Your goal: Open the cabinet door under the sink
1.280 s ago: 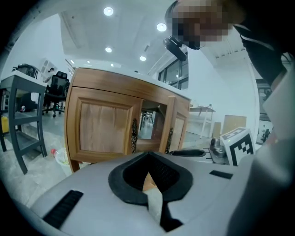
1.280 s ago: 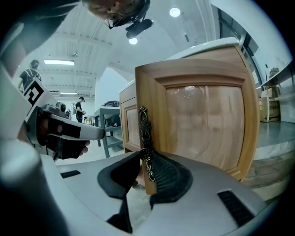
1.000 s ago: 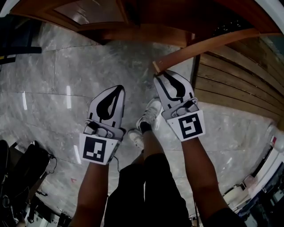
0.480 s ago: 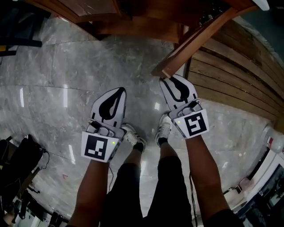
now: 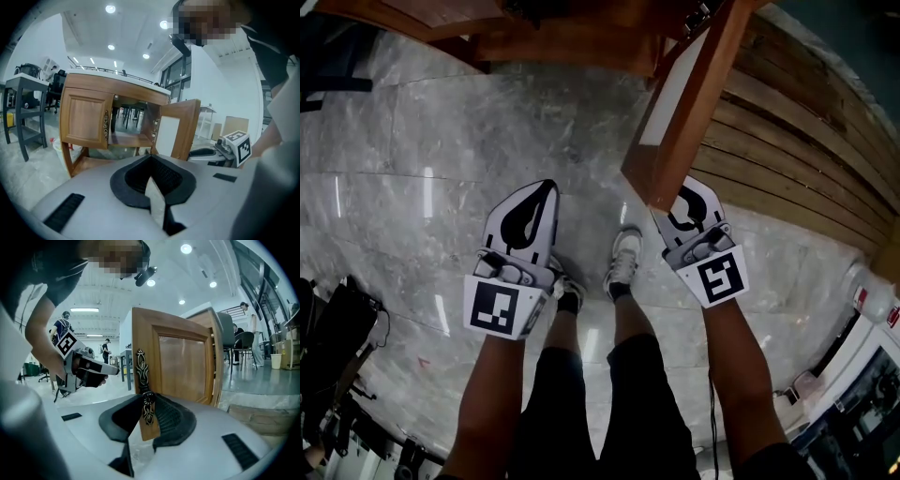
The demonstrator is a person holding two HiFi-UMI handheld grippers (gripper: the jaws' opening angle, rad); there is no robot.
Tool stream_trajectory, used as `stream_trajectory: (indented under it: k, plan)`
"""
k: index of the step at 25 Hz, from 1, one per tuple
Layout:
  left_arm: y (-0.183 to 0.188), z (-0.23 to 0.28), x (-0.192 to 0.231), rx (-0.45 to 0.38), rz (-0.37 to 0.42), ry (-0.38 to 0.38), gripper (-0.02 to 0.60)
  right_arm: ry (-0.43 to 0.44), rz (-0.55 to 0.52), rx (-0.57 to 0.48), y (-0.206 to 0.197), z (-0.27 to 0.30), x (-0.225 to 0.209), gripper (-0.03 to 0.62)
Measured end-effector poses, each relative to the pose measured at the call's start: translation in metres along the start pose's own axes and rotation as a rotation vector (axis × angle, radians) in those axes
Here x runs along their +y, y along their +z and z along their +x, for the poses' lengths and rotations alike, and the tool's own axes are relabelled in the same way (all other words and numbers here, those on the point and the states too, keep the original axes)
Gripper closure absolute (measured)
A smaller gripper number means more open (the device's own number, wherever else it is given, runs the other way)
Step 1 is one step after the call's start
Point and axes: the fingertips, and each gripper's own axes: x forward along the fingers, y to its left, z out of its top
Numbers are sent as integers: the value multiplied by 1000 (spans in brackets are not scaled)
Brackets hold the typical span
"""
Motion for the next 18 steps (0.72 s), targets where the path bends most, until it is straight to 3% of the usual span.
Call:
stream_trajectory:
  k: [10, 14, 18]
  plan:
    - [2, 21, -21, 19, 0, -3, 566, -149, 1, -2, -14, -54, -35, 506]
    - [0, 21, -25, 14, 7, -9, 566, -170, -14, 22, -20, -59, -31, 403]
    - [3, 16, -28, 10, 1, -4, 566, -214, 15, 35, -20, -69, -16, 391]
